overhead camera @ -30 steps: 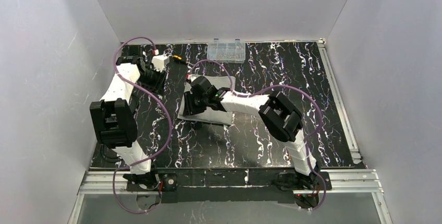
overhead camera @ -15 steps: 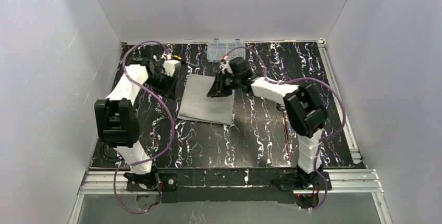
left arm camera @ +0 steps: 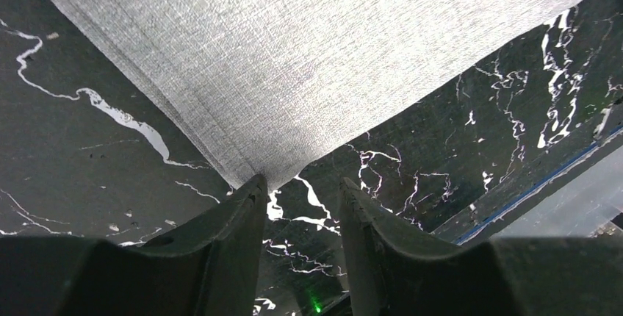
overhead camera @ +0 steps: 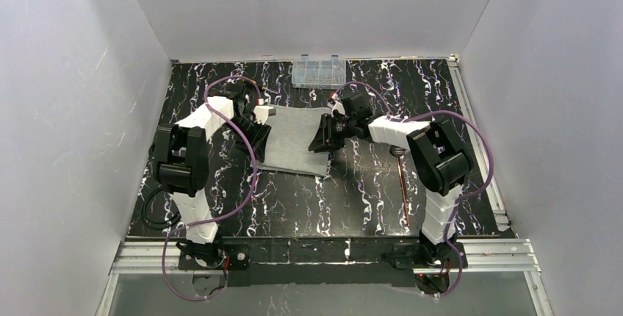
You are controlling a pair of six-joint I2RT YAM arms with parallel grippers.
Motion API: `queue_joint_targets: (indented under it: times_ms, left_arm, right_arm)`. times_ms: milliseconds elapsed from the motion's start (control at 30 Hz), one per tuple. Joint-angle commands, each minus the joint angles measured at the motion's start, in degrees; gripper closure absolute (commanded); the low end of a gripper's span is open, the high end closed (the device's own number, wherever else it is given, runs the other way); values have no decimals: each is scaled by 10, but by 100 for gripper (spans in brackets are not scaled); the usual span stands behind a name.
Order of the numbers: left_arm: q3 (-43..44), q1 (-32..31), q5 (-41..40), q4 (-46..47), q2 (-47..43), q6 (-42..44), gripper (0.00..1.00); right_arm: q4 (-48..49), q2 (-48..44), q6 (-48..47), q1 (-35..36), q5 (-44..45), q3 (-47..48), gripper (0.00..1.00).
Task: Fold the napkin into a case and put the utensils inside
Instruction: Smooth out the square-folded napkin at the center of the board.
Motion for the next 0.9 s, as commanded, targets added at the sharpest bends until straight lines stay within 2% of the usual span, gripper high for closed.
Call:
queue_joint_targets:
  times_ms: [0, 133, 233, 400, 533, 733, 867]
  left_arm:
    - [-6, 1, -35, -1, -10, -19, 64]
    - [-4, 1, -59, 1, -10, -22, 69]
    - [-1, 1, -73, -2, -21, -20, 67]
    - [14, 1, -64, -23, -45, -18, 64]
    - [13, 1, -44, -28, -31, -23, 64]
    - [11, 4, -46, -13, 13, -30, 73]
    - [17, 9, -38, -6, 21, -37, 83]
  right_arm:
    - [2, -18, -18, -12, -20, 27, 59]
    - [2, -16, -15, -18, -22, 37, 59]
    - [-12, -15, -22, -24, -16, 54, 52]
    - [-35, -5, -34, -28, -10, 82, 51]
    - [-24, 4, -26, -29, -8, 90, 51]
    - [-65, 18, -54, -47, 22, 147, 51]
    - [-121, 39, -96, -63, 72, 206, 49]
